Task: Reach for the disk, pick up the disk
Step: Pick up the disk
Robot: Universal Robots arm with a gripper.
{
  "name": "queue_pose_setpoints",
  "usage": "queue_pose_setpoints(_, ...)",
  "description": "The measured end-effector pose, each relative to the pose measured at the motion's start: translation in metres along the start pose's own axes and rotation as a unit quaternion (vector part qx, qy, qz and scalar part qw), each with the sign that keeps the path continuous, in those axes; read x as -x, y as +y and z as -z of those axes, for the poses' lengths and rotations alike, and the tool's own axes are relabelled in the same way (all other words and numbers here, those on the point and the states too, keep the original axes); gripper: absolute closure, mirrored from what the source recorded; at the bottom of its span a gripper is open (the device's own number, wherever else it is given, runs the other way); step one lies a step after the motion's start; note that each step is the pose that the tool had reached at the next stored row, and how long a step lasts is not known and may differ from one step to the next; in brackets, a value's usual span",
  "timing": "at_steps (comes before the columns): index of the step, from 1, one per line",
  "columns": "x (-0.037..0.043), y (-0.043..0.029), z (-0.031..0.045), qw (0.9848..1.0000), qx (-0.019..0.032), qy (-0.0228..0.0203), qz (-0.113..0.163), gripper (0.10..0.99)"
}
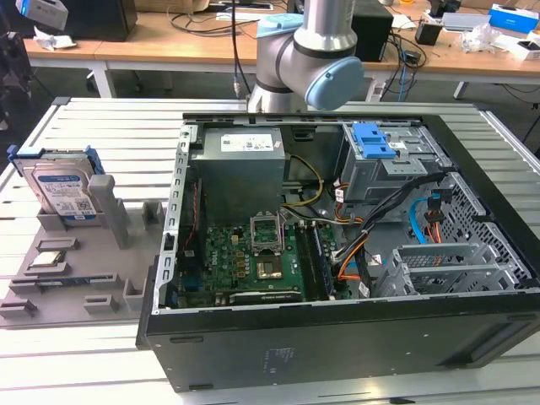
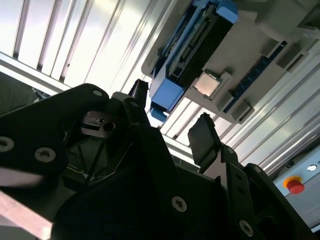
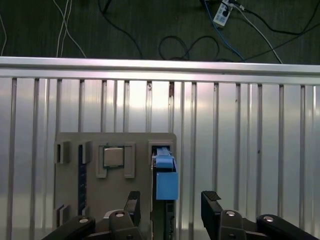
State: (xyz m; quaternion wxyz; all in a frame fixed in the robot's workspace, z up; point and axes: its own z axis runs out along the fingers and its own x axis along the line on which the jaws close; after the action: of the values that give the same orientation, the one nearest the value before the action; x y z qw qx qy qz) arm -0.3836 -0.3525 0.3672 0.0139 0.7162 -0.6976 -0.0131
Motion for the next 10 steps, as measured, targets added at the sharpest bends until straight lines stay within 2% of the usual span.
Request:
queue_pose_setpoints(7, 0.0014, -0.0007, -0.0111, 0.9999, 0.0000, 0.0012, 0.013, 0.486)
queue_pose_setpoints(10, 0.0005, -0.0011, -0.0182, 0.9999, 0.0001, 0.0012, 0.013, 0.486)
